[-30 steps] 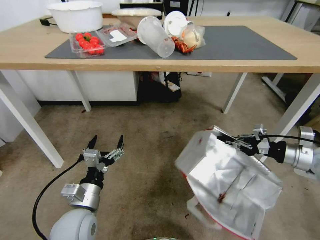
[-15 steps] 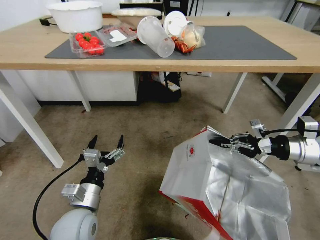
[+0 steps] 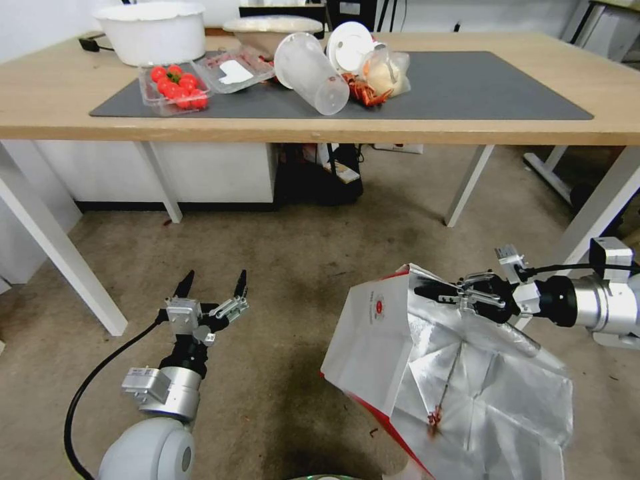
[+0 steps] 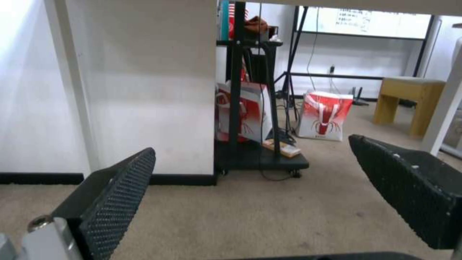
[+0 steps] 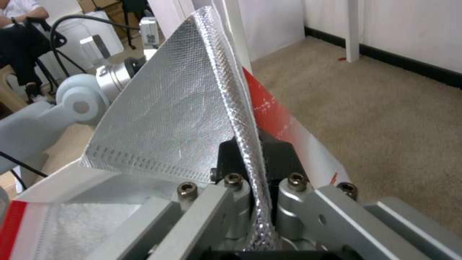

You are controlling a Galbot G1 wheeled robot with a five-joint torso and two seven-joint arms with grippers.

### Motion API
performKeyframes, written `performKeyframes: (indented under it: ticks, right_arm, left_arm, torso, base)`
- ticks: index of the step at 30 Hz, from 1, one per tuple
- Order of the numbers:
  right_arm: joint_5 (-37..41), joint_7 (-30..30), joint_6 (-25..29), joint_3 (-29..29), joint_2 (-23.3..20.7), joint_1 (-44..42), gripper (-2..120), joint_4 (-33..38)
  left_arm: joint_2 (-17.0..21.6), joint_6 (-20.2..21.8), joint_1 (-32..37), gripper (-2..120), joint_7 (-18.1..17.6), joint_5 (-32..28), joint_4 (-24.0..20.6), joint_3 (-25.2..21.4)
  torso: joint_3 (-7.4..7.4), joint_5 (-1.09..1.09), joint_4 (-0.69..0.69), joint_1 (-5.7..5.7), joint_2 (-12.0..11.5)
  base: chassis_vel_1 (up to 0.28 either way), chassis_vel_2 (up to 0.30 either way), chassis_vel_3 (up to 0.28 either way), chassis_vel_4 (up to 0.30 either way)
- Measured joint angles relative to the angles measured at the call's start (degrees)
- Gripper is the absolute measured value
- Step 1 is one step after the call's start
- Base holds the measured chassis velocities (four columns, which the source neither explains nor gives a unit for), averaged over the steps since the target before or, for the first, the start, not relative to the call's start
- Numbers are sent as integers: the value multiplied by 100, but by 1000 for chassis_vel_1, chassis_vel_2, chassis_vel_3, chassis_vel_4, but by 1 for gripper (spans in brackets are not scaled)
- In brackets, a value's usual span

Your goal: Pick up the food delivery bag from the floor and place it on the table.

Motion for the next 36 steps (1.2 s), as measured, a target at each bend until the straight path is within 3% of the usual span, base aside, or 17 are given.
performKeyframes:
  ticks: [16,23,36]
  right_arm:
    - [-224,-111,31,45,122,-107,0,-20]
    - [-256,-159,38,46,137,-119,0,-28]
    - [-226,-208,28,45,126,-122,0,-48]
  left_arm:
    - [-2,-9,9,100,191,-27,-23,-70]
    - [-7,-22,1,99,224,-43,-13,-94]
    - [-3,4,-4,99,206,-44,-10,-102]
  torso:
    - [35,1,-1,5,49]
    - [299,0,-1,15,323]
    - [564,0,0,55,623]
  base:
    - [0,0,0,0]
    - [0,0,0,0]
    - [0,0,0,0]
